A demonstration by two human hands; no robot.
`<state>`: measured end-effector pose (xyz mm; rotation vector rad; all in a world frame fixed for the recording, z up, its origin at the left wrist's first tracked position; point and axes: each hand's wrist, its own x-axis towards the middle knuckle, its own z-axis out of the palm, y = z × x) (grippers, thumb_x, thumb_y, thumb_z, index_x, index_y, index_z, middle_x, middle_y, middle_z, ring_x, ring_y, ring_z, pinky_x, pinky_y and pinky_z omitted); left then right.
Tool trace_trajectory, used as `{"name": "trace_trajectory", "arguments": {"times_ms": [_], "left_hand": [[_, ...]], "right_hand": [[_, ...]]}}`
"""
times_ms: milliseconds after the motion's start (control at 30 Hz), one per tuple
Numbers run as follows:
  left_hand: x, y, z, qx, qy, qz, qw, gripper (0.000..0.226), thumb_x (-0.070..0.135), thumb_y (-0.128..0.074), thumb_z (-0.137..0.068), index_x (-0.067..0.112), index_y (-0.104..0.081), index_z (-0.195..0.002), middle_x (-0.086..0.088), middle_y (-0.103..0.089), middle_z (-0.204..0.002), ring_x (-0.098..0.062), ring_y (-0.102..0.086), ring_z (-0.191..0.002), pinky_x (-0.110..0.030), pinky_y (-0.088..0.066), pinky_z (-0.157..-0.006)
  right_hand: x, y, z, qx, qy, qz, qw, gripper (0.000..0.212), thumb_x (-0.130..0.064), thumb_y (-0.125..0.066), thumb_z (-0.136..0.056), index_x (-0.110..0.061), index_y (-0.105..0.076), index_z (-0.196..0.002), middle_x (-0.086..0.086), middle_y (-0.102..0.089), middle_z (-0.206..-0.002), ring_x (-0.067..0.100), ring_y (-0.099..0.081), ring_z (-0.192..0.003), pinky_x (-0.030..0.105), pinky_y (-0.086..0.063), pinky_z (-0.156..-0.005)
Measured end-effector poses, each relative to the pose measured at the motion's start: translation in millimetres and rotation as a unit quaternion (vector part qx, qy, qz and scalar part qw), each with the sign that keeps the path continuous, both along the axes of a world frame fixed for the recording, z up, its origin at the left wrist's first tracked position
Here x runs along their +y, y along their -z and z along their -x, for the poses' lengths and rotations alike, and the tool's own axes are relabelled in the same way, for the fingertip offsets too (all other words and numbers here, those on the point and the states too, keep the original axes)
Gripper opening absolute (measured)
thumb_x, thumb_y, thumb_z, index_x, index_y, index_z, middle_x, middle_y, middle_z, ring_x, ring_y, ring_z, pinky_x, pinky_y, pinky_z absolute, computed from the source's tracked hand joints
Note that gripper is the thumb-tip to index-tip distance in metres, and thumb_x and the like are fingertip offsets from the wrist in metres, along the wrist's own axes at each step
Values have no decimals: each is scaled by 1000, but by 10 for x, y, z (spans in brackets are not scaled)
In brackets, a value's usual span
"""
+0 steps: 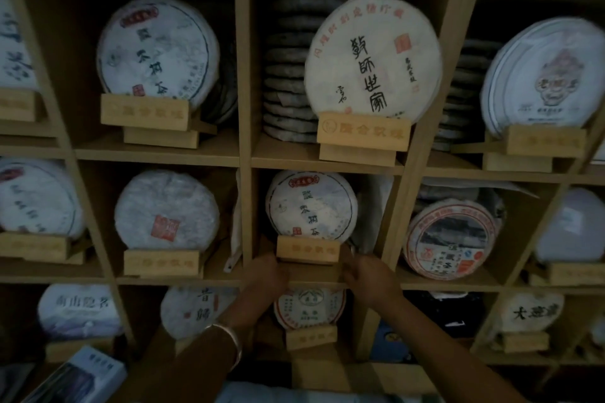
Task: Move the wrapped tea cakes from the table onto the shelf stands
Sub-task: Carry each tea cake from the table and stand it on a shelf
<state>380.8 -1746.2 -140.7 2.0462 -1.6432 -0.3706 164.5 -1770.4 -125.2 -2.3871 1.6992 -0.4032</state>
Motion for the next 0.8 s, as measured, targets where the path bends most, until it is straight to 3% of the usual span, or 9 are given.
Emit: {"name": "trace_trajectory", "arguments": {"times_ms": [67, 133, 300, 400, 467, 567, 633, 700, 800], "left_hand": [[75, -67, 29, -44, 5, -27, 999, 27, 25, -51, -94, 4, -59, -109, -12, -67, -113, -24, -64, -101, -26, -42, -71], [124, -125, 70, -53, 27, -47, 997, 27, 25, -49, -96, 4, -59, -110, -11, -64, -117, -23, -62, -106, -25, -41, -74], [236, -152, 257, -29, 183, -32, 982, 23, 25, -55, -96, 12, -54, -114, -13, -62, -119, -25, -60, -109, -30, -48, -85], [283, -165, 404, 1, 258, 11, 966, 25, 25, -56, -97, 7, -55, -115, -10, -59, -115, -19, -56, -104, -26, -44, -85], [273, -198, 555, 37, 307, 17, 951, 14, 20, -55, -99, 7, -61, -101, -11, -62, -104, -20, -56, -93, -30, -44, -83], [242, -146, 846, 42, 354, -7, 934, 30, 14, -58, -95, 17, -54, -66, -1, -57, -73, -18, -57, -75, -37, -52, -78], [302, -107, 1105, 46, 387, -21, 921, 10, 14, -60, -93, 11, -64, -84, -6, -64, -84, -21, -63, -84, -39, -54, -83], [392, -99, 1445, 56, 429, -26, 901, 18, 16, -61, -92, 1, -61, -101, -17, -66, -96, -29, -64, -96, -38, -51, -85], [673, -162, 2060, 45, 502, -69, 861, 22, 26, -63, -92, 8, -59, -104, -11, -69, -98, -24, -65, -94, -39, -54, -86]], "right_hand": [[92, -52, 65, 17, 15, 10, 1000, 45, -23, -47, -100, -17, -38, -56, 1, -42, -61, 16, -46, -58, 29, -30, -50], [172, -115, 141, 27, 26, 20, 999, 39, -24, -48, -100, -19, -40, -62, -2, -41, -65, 15, -48, -64, 27, -31, -51], [342, -235, 388, 54, 17, 12, 998, 37, -24, -47, -100, -26, -30, -67, 14, -61, -100, 14, -49, -70, 20, -26, -46], [544, -275, 542, 63, 43, 5, 997, 11, -23, -48, -99, -16, -56, -98, 12, -61, -114, 24, -60, -98, 27, -39, -62], [687, -242, 670, 36, 80, -3, 996, 20, -20, -49, -98, -7, -60, -110, 15, -64, -114, 25, -61, -100, 26, -39, -67], [1028, -203, 908, 45, 172, -24, 984, 27, -26, -52, -98, -9, -53, -118, 13, -60, -119, 25, -60, -98, 29, -44, -72], [1311, -177, 1136, 47, 228, -24, 972, 34, -31, -53, -97, -9, -50, -122, 13, -59, -122, 27, -61, -105, 31, -48, -77], [1666, -201, 1358, 55, 276, -19, 959, 38, -37, -51, -96, -9, -49, -123, 15, -59, -121, 31, -61, -106, 32, -47, -77], [2296, -268, 1733, 53, 334, -19, 941, 50, -51, -52, -94, -11, -49, -123, 14, -61, -118, 32, -60, -104, 37, -51, -80]]}}
